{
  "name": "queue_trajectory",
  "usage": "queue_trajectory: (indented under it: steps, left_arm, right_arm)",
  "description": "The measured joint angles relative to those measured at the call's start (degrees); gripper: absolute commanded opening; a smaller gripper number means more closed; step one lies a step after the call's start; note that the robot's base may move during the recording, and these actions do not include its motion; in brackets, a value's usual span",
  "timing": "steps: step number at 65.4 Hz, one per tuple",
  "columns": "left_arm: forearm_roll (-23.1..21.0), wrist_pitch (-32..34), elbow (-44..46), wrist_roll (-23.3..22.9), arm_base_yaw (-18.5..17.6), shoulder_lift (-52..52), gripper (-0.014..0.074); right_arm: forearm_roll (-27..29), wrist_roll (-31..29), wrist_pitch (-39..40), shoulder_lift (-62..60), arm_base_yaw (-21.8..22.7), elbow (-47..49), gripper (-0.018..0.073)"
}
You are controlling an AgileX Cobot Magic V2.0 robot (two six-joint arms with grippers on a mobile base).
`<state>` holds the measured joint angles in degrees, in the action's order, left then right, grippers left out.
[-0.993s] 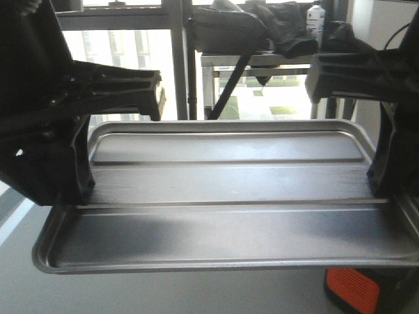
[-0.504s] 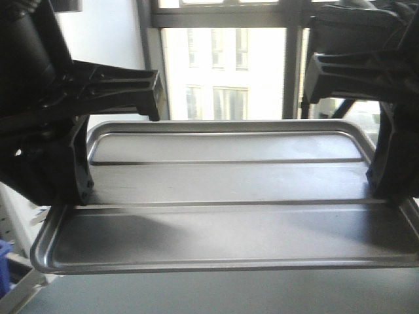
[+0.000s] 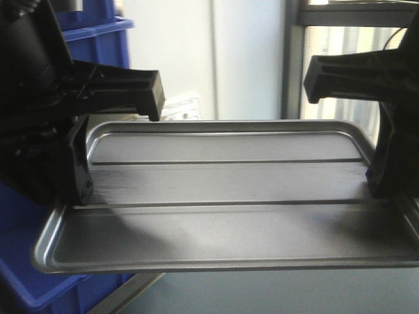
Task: Grab silver tray and place in blue box
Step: 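Hold the tray level in both grippers while the base drives, then carry the tray forward over the blue bin with both grippers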
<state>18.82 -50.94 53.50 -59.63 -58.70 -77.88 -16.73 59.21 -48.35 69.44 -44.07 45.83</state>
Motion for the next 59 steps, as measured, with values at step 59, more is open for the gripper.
queue_trajectory:
  steps: [59]
  left_arm:
    - [0.0,-0.1,0.0,0.0,0.0,0.0,-0.0006]
  right_arm:
    - [0.0,0.0,0.0,0.0,0.0,0.0,0.0068]
